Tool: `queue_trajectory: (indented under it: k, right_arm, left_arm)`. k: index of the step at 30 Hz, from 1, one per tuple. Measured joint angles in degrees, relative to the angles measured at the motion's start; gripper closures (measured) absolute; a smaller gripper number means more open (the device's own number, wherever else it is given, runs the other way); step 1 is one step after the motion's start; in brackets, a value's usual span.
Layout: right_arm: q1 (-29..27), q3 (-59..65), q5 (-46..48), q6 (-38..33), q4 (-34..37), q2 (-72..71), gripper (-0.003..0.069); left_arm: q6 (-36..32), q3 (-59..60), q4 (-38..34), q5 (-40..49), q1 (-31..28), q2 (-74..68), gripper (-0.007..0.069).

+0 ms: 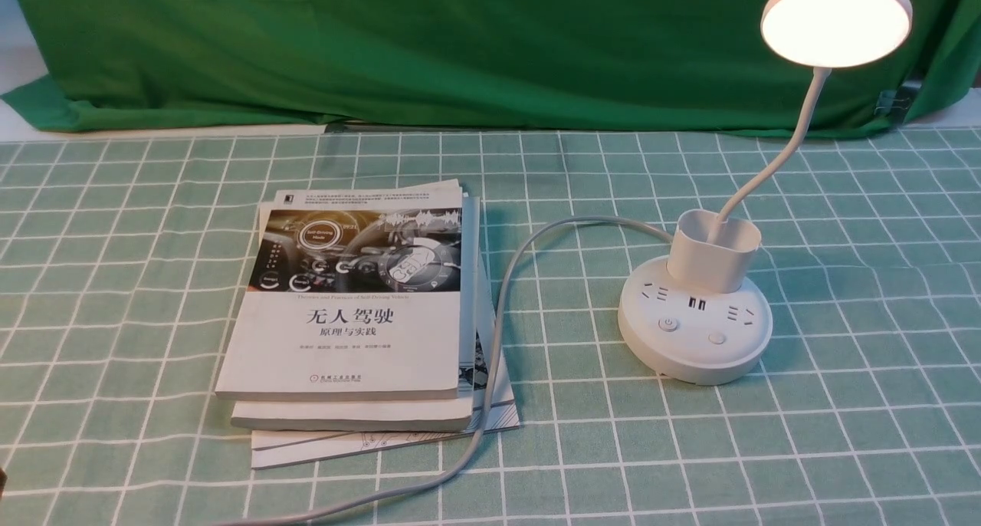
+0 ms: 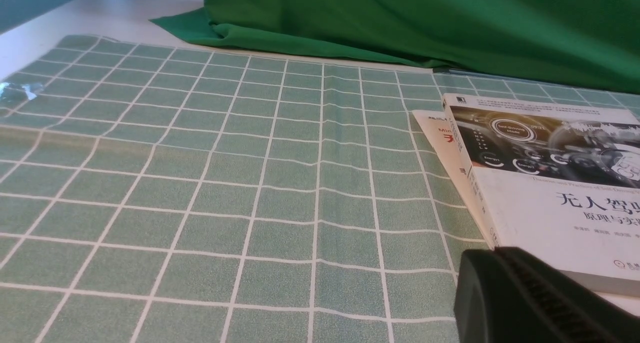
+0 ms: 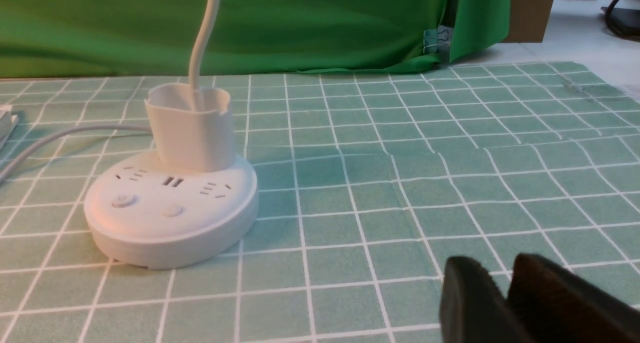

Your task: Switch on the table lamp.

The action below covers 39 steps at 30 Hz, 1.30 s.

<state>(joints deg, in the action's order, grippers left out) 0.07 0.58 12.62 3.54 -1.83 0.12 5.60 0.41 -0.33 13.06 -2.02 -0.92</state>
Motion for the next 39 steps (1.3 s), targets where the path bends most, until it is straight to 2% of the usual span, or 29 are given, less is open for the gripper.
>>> queue_trajectory:
  k: [11,39]
  right_arm:
    - [0.00,0.00,0.05,0.00,0.00,0.00,0.0426]
    - [0.00,0.00,0.13,0.00,0.00,0.00,0.0422]
  left_arm:
    - [0.00,0.00,0.00,-0.06,0.00,0.72,0.0603]
    - [0.00,0.00,0.00,-0.11,0.00,1.06,0.0603]
